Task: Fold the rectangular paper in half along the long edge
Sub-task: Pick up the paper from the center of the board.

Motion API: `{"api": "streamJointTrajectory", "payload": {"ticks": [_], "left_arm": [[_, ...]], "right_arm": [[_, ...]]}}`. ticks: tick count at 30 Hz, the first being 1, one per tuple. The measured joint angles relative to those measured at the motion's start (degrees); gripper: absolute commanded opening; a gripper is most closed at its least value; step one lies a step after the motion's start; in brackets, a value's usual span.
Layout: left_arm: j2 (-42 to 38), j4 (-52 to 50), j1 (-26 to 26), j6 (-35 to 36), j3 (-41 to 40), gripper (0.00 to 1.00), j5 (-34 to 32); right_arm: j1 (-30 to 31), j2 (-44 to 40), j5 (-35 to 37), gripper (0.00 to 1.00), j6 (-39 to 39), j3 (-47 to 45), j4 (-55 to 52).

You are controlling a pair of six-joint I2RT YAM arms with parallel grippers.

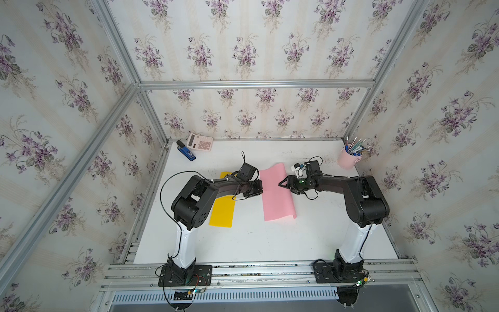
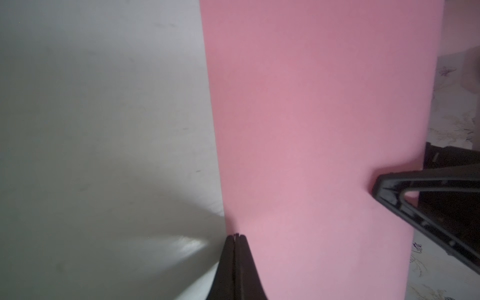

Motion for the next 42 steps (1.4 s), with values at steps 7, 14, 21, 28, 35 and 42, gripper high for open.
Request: {"api": "streamJointTrajectory", "payload": {"ticks": [7,14,21,28,35,42], "left_arm": [[0.9,2.6,0.0,-0.4,-0.2,0.00,2.1],[1.6,4.5,0.0,-0.6,-0.1,0.00,3.6],[2.3,5.5,-0.1,-1.0,0.2,0.00,4.7],[2.3,5.7,-0.1,-1.0,0.2,0.00,5.2],[2.7,8.0,-0.2,-1.7,-0.2,0.00,6.5],[3.0,10.7,-0.4,-2.1,-0.8,0.00,8.0]], "right_arm": [[0.8,0.5,-0.6,0.58,0.2,0.4,0.2],[1.3,0.6,-0.7,0.58,0.4,0.7,0.2],[1.9,0.7,-1.0,0.58,1.4,0.3,1.1],[2.4,1.2,-1.7,0.58,2.9,0.3,2.8],[2.6,2.0,-2.8,0.58,4.4,0.3,4.8],[3.1,2.2,-4.0,0.55,5.8,-0.4,6.8]]}}
